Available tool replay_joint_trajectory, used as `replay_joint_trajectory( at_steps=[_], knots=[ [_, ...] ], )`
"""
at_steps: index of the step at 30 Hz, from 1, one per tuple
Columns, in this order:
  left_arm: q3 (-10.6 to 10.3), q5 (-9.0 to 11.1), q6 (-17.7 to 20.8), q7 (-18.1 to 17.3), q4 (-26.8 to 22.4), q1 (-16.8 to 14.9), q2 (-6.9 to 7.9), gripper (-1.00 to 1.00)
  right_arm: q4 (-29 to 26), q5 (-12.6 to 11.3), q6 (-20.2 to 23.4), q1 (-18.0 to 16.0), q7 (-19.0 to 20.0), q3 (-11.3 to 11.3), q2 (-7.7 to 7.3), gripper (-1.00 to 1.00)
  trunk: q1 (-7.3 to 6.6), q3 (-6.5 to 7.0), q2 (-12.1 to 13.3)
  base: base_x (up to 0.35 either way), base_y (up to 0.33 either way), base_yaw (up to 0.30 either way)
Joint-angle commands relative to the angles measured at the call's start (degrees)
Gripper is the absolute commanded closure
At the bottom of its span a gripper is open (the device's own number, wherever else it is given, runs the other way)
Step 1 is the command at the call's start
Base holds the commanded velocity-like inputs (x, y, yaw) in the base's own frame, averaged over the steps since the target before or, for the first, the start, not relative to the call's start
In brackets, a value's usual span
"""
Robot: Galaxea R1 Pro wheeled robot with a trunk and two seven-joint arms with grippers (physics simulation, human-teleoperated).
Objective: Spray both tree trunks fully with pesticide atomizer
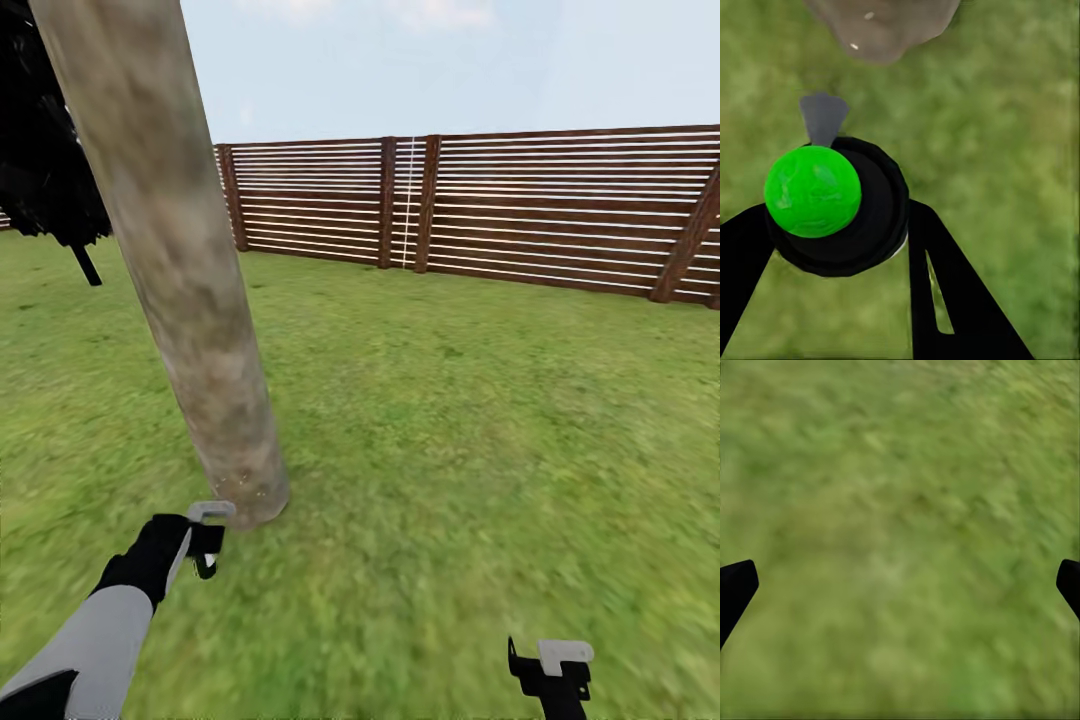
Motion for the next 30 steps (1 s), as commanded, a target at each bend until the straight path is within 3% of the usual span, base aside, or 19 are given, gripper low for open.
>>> replay_joint_trajectory(
  at_steps=[1,3,4,7,8,10,12,14,15,17,18,19,21,22,24,25,27,29,30],
  knots=[
    [0.17,-0.83,0.29,-0.74,-0.17,-0.23,-0.35,1.0,0.05,0.6,-0.12,-0.04,-0.28,-0.31,0.01,-1.0,-0.01,-0.09,-0.02,-0.016,0.004,0.0],
    [-0.65,-0.99,0.55,-0.92,-0.66,-1.03,-3.76,1.0,0.07,0.6,-0.12,-0.04,-0.28,-0.31,0.01,-1.0,-0.01,-0.23,-0.02,-0.006,0.001,0.0],
    [-0.75,-1.02,1.14,-0.92,-1.13,-1.54,-4.44,1.0,0.05,0.6,-0.12,-0.04,-0.28,-0.31,0.01,-1.0,-0.01,-0.31,-0.02,-0.001,0.0,0.0],
    [-0.73,-1.13,4.31,-1.01,-3.58,-2.08,-3.6,1.0,0.04,0.6,-0.12,-0.04,-0.24,-0.31,0.01,-1.0,-0.01,-0.58,-0.02,0.0,0.0,0.0],
    [-0.66,-0.93,4.94,-1.12,-5.51,-1.79,-1.55,1.0,0.04,0.6,-0.12,-0.04,-0.25,-0.31,0.01,-1.0,-0.01,-0.61,-0.02,0.0,0.0,0.0],
    [-0.86,-0.94,5.23,-1.16,-7.06,-1.53,-0.35,1.0,0.04,0.6,-0.12,-0.04,-0.2,-0.31,0.01,-1.0,-0.01,-0.64,-0.02,-0.168,0.043,0.0],
    [-0.96,-0.91,5.23,-1.14,-7.34,-1.68,-1.17,1.0,0.04,0.6,-0.12,-0.04,-0.23,-0.31,0.01,-1.0,-0.01,-0.64,-0.02,-0.304,0.089,0.0],
    [-2.13,-1.02,5.62,-1.02,-7.41,-2.15,-3.5,1.0,0.04,0.6,-0.12,-0.04,-0.24,-0.31,0.01,-1.0,-0.01,-0.64,-0.02,-0.177,0.042,0.0],
    [-2.26,-1.03,6.13,-1.01,-7.51,-2.23,-3.53,1.0,0.04,0.6,-0.12,-0.04,-0.23,-0.31,0.01,-1.0,-0.01,-0.64,-0.02,-0.054,0.012,0.0],
    [-2.13,-1.09,6.99,-1.05,-9.33,-2.39,-2.52,1.0,0.04,0.6,-0.12,-0.04,-0.2,-0.31,0.01,-1.0,-0.01,-0.64,-0.02,-0.018,0.004,0.0],
    [-1.95,-0.83,7.55,-1.13,-10.75,-2.46,0.03,1.0,0.04,0.6,-0.12,-0.04,-0.19,-0.31,0.01,-1.0,-0.01,-0.64,-0.02,-0.005,0.001,0.0],
    [-1.95,-0.72,8.11,-1.19,-11.1,-2.49,1.27,1.0,0.04,0.6,-0.12,-0.04,-0.19,-0.31,0.01,-1.0,-0.01,-0.64,-0.02,-0.002,0.001,0.0],
    [-2.26,-0.7,8.99,-1.18,-11.35,-2.52,1.79,1.0,0.04,0.6,-0.12,-0.04,-0.19,-0.31,0.01,-1.0,-0.01,-0.64,-0.02,-0.001,0.0,0.0],
    [-2.69,-0.7,9.16,-1.17,-11.41,-2.56,1.1,1.0,0.05,0.64,-0.12,-0.04,-0.19,-0.31,0.01,-1.0,-0.01,-0.64,-0.02,0.0,0.0,0.0],
    [-4.54,-0.82,9.82,-1.17,-11.53,-3.43,-3.78,1.0,0.12,0.69,-0.12,-0.04,-0.19,-0.23,-0.06,-1.0,-0.01,-0.64,-0.02,0.0,0.0,0.0],
    [-4.67,-0.78,10.32,-1.17,-11.52,-4.15,-4.16,1.0,0.12,0.69,-0.12,-0.04,-0.19,-0.23,-0.1,-1.0,-0.01,-0.64,-0.02,0.0,0.0,0.0],
    [-4.46,-0.81,11.05,-1.2,-11.96,-5.22,-3.3,1.0,0.12,0.7,-0.12,-0.04,-0.19,-0.26,-0.16,-1.0,-0.01,-0.64,-0.02,0.0,0.0,0.0],
    [-4.24,-0.6,12.19,-2.36,-12.94,-5.45,1.7,1.0,0.12,0.69,-0.12,-0.04,-0.19,-0.3,-0.17,-1.0,-0.01,-0.64,-0.02,0.0,0.0,0.0],
    [-4.24,-0.61,12.77,-3.24,-13.04,-5.48,2.59,1.0,0.12,0.69,-0.12,-0.04,-0.19,-0.31,-0.17,-1.0,-0.01,-0.64,-0.02,0.0,0.0,0.0]
  ],
)
